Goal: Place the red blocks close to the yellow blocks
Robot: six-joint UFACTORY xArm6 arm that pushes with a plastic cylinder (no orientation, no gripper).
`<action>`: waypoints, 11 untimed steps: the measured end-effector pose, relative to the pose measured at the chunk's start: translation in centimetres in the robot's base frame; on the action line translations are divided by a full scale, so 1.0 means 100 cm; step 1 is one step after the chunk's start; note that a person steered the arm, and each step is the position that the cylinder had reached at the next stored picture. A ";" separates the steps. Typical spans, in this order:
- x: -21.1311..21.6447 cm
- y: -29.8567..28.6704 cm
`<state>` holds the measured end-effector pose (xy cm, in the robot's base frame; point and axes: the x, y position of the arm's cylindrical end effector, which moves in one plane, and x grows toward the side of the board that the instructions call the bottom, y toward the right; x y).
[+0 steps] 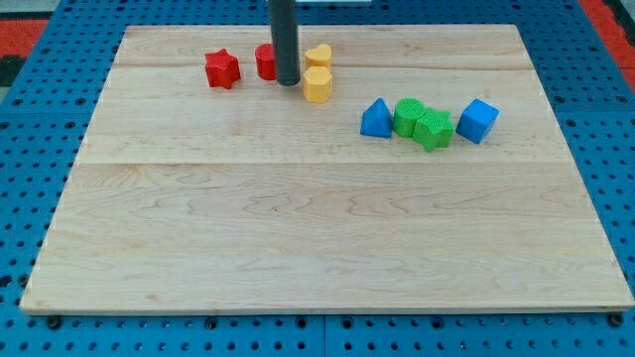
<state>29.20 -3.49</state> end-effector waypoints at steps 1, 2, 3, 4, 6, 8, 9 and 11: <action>-0.026 -0.008; -0.046 0.005; -0.066 -0.056; -0.076 -0.062; -0.069 -0.181; 0.002 -0.132; -0.015 -0.126; 0.028 -0.108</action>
<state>31.96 -14.25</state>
